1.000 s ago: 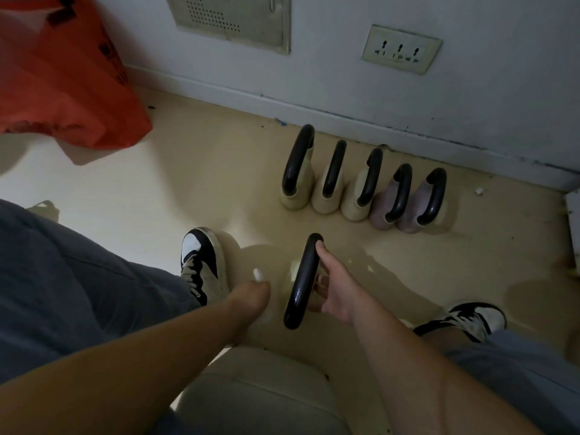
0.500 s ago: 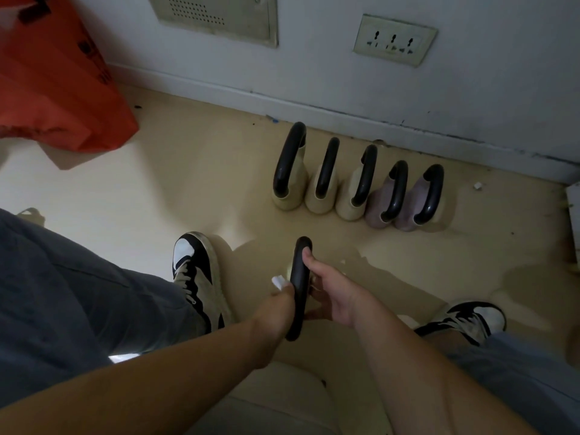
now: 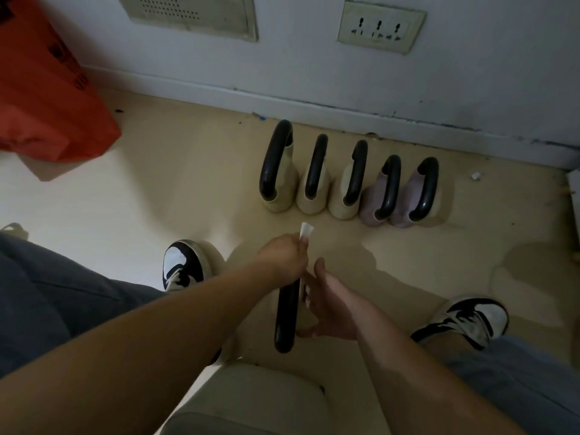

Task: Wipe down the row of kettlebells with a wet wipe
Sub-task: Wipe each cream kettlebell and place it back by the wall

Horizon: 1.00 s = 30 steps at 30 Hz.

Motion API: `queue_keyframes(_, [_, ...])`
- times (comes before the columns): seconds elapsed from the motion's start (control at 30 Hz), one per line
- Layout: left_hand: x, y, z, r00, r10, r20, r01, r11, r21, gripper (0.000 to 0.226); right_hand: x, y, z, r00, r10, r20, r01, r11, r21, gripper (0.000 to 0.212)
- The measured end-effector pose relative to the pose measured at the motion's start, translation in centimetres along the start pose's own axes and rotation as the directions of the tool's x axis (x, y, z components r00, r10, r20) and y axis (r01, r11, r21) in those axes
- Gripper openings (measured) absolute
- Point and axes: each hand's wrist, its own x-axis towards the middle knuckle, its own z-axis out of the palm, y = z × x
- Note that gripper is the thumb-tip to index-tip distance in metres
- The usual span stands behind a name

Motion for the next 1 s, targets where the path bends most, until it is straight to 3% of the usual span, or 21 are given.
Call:
queue_keyframes(0.07, [1.7,0.6,-0.6,0.997,-0.016,0.076,0.011,0.998,0.061,0.054,0.0,-0.2,-0.1,1.0,0.005,0.019,-0.006,1.0,0.017,0.078])
queue_keyframes(0.13, [1.3,1.0,-0.4,0.992,0.045,0.118,-0.066,0.98,0.187,0.049,0.0,-0.2,0.1,1.0,0.002,0.022,-0.002,1.0,0.005,0.08])
queue_keyframes(0.23, [-2.0,0.1,0.5,0.943,0.28,0.181,-0.333,0.787,0.519,0.05,0.3,-0.3,0.0,1.0,-0.015,-0.002,0.014,0.995,-0.094,0.07])
queue_keyframes(0.27, [-2.4,-0.9,0.3,0.911,0.348,0.22,-0.409,0.711,0.571,0.051,0.2,-0.4,-0.2,1.0,-0.015,-0.023,0.012,0.992,-0.123,0.067])
queue_keyframes(0.3, [-1.9,-1.8,-0.1,0.898,0.369,0.238,-0.437,0.703,0.561,0.048,0.1,-0.6,-0.3,0.999,-0.012,-0.053,0.004,0.989,-0.147,0.066])
queue_keyframes(0.37, [-0.3,-2.6,-1.2,0.928,0.321,0.186,-0.371,0.823,0.43,0.042,0.3,-0.9,-0.8,0.991,-0.008,-0.137,-0.021,0.979,-0.204,0.068])
queue_keyframes(0.43, [1.5,-1.5,-1.6,0.969,0.144,0.201,-0.203,0.929,0.31,0.047,0.5,-1.1,-1.1,0.979,-0.008,-0.205,-0.045,0.966,-0.255,0.069])
queue_keyframes(0.5, [2.1,0.2,-0.8,0.976,0.064,0.208,-0.147,0.9,0.411,0.048,0.9,-1.0,-1.2,0.975,-0.008,-0.222,-0.046,0.97,-0.239,0.069])
queue_keyframes(0.57, [0.9,1.7,0.6,0.968,0.114,0.222,-0.231,0.748,0.622,0.048,1.3,-0.6,-1.4,0.971,-0.023,-0.24,-0.03,0.976,-0.215,0.072])
queue_keyframes(0.63, [-2.1,2.1,1.3,0.937,0.167,0.307,-0.349,0.458,0.818,0.048,2.1,-0.1,-1.7,0.965,-0.025,-0.261,-0.03,0.978,-0.207,0.078])
queue_keyframes(0.7, [-5.0,1.0,2.6,0.891,0.238,0.387,-0.436,0.214,0.874,0.052,2.5,0.2,-1.4,0.96,-0.036,-0.279,-0.023,0.978,-0.205,0.088])
queue_keyframes(0.8, [-8.2,-0.9,4.3,0.896,0.281,0.345,-0.41,0.224,0.884,0.058,2.3,0.3,-0.5,0.933,-0.05,-0.356,0.0,0.99,-0.141,0.077])
queue_keyframes(0.87, [-9.6,-1.9,5.6,0.851,0.306,0.426,-0.481,0.132,0.867,0.054,1.8,0.4,0.4,0.924,-0.064,-0.378,0.013,0.991,-0.135,0.071])
queue_keyframes(0.9, [-10.4,-2.1,5.9,0.844,0.298,0.446,-0.507,0.172,0.845,0.051,2.0,0.4,1.0,0.912,-0.058,-0.406,-0.004,0.989,-0.148,0.069])
queue_keyframes(0.93, [-11.2,-2.0,5.9,0.813,0.275,0.513,-0.569,0.186,0.801,0.046,2.1,0.4,1.6,0.893,-0.054,-0.447,-0.034,0.982,-0.186,0.069])
queue_keyframes(1.0, [-12.2,-2.0,5.5,0.714,0.251,0.653,-0.685,0.061,0.726,0.03,2.3,0.3,2.2,0.852,-0.049,-0.522,-0.106,0.958,-0.265,0.071])
